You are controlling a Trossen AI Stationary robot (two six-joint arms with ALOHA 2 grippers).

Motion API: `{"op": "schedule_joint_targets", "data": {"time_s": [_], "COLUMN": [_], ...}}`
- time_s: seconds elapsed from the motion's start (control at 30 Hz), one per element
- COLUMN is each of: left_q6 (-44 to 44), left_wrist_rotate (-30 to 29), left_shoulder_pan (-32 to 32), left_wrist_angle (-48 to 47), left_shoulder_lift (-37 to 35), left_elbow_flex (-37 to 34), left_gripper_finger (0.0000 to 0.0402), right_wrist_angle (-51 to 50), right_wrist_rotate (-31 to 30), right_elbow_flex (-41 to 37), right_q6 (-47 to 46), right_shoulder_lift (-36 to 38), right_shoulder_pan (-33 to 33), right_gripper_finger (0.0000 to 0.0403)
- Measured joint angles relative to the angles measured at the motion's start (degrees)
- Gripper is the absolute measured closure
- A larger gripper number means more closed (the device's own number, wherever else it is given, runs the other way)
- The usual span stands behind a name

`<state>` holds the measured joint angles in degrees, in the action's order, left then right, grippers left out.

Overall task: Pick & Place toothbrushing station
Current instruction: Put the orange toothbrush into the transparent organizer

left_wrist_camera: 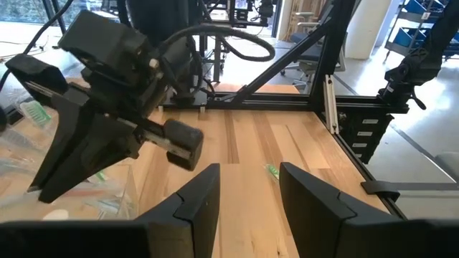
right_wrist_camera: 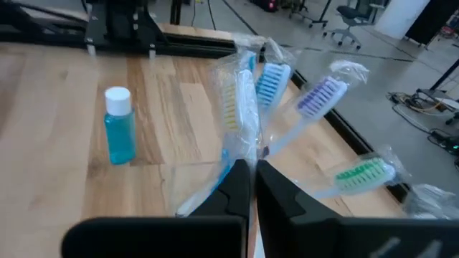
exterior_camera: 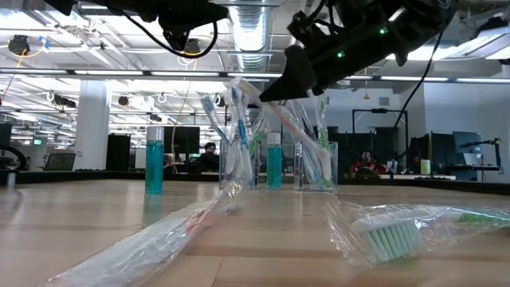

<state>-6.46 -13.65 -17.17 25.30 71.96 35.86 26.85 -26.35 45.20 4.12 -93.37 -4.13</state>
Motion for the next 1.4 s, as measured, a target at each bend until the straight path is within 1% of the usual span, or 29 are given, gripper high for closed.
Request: {"op": "schedule_joint_targets", "data": {"time_s": [0.1, 0.17, 0.3, 0.4, 0.53, 0.83, 1.13, 1.23, 1.4], "left_q6": [0.0, 0.0, 0.0, 0.1, 0.1, 0.1, 0.1, 0.1, 0.1], "left_wrist_rotate": [0.0, 0.0, 0.0, 0.0, 0.0, 0.0, 0.0, 0.0, 0.0], "left_shoulder_pan": [0.0, 0.0, 0.0, 0.4, 0.8, 0.8, 0.7, 0.7, 0.7], "left_wrist_angle": [0.0, 0.0, 0.2, 0.3, 0.7, 1.0, 0.9, 0.8, 0.7], "left_shoulder_lift": [0.0, 0.0, 0.0, 0.0, 0.0, 0.0, 0.0, 0.0, 0.0], "left_elbow_flex": [0.0, 0.0, -0.6, -0.9, -0.9, -0.9, -0.9, -0.9, -0.9], "left_gripper_finger": [0.0264, 0.0264, 0.0264, 0.0264, 0.0264, 0.0263, 0.0264, 0.0264, 0.0264], "right_wrist_angle": [4.3, 8.2, 20.3, 29.2, 38.6, 53.9, 60.4, 62.8, 63.0], "right_wrist_rotate": [0.3, 0.3, 0.3, 0.1, -0.7, -1.0, -1.0, -1.0, -1.2], "right_elbow_flex": [-2.9, -6.6, -13.5, -18.2, -22.7, -26.0, -25.9, -26.8, -28.8], "right_q6": [-0.5, -0.8, -1.8, -2.2, -3.8, -4.2, -5.6, -5.7, -7.5], "right_shoulder_lift": [1.8, 4.0, 8.1, 8.8, 7.1, -0.6, -7.4, -8.3, -8.7], "right_shoulder_pan": [-0.3, -0.4, -0.6, -0.7, -0.6, 0.1, 0.2, 0.2, 0.2], "right_gripper_finger": [0.0402, 0.0403, 0.0403, 0.0403, 0.0403, 0.0403, 0.0403, 0.0403, 0.0403]}}
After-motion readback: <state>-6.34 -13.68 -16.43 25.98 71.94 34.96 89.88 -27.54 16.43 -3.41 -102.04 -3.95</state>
